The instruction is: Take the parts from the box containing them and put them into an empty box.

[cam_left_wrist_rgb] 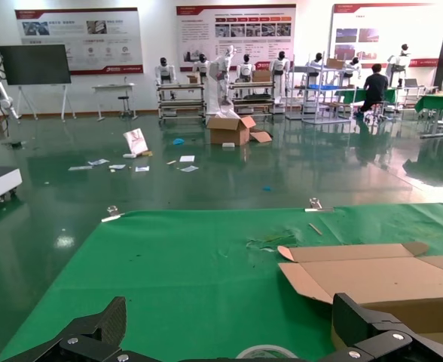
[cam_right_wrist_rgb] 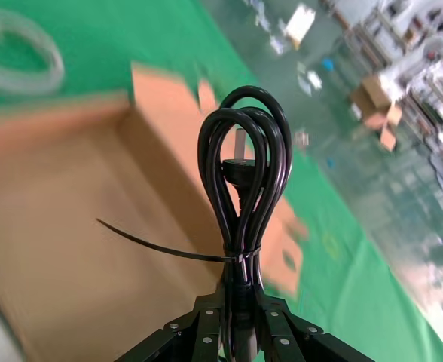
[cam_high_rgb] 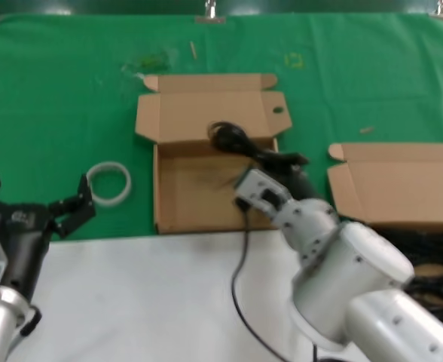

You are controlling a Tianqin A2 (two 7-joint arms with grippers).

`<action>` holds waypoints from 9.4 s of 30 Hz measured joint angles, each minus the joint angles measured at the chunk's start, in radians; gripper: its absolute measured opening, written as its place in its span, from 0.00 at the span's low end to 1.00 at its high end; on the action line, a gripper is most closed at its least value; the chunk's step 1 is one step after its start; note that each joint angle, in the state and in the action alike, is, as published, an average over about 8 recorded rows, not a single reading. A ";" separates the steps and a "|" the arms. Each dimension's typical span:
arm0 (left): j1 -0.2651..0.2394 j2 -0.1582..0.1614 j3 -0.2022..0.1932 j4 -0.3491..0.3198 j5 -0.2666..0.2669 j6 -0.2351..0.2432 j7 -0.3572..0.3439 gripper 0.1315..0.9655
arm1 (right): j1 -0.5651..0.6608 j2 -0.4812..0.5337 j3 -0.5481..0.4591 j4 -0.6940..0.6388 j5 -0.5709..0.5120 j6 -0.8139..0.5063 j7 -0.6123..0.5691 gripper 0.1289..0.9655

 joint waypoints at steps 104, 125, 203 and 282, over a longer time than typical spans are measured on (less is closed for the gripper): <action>0.000 0.000 0.000 0.000 0.000 0.000 0.000 1.00 | 0.108 0.044 -0.310 0.039 0.000 -0.038 0.424 0.08; 0.000 0.000 0.000 0.000 0.000 0.000 0.000 1.00 | 0.119 0.046 -0.334 0.037 0.000 -0.044 0.459 0.23; 0.000 0.000 0.000 0.000 0.000 0.000 0.000 1.00 | -0.449 0.045 0.540 0.237 -0.796 -0.596 1.358 1.00; 0.000 0.000 0.000 0.000 0.000 0.000 0.000 1.00 | -0.538 0.043 0.676 0.268 -0.921 -0.682 1.498 1.00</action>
